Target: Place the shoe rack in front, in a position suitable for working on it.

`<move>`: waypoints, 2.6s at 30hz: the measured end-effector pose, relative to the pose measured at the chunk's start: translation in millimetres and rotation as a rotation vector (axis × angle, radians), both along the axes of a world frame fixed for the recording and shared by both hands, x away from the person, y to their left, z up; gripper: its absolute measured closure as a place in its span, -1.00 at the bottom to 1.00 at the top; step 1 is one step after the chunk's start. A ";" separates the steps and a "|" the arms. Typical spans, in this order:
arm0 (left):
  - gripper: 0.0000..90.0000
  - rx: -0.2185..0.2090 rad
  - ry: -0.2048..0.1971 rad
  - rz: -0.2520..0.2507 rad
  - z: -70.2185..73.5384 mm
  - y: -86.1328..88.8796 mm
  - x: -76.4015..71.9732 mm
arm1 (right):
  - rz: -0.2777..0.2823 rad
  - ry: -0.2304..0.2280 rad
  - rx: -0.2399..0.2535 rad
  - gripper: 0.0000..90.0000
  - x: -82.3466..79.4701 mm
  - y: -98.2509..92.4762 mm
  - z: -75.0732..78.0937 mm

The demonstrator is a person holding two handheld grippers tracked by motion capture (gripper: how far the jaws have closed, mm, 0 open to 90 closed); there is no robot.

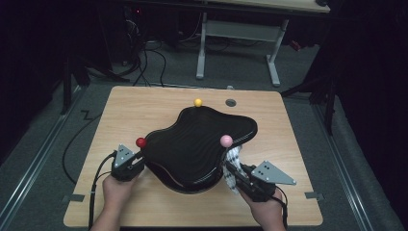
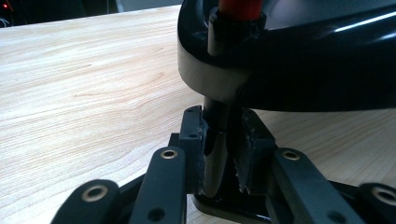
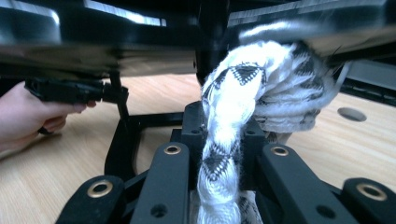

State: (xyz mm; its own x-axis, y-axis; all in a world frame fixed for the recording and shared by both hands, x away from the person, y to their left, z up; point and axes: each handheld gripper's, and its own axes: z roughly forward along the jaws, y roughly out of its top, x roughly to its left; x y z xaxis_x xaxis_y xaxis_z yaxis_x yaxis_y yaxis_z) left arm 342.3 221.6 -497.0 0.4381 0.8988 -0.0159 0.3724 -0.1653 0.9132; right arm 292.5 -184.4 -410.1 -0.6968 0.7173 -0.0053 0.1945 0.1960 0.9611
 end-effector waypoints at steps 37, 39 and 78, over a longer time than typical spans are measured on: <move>0.24 0.007 0.018 0.047 -0.4 0.9 -1.4 | 0.012 0.332 -0.227 0.76 28.2 17.5 -96.4; 0.24 0.018 0.021 0.046 -0.6 2.1 -10.1 | 0.025 0.328 -0.228 0.76 29.8 21.0 -96.6; 0.64 0.102 -0.103 -0.166 17.9 -121.2 -43.6 | -0.072 0.232 -0.200 0.74 22.7 3.5 -89.8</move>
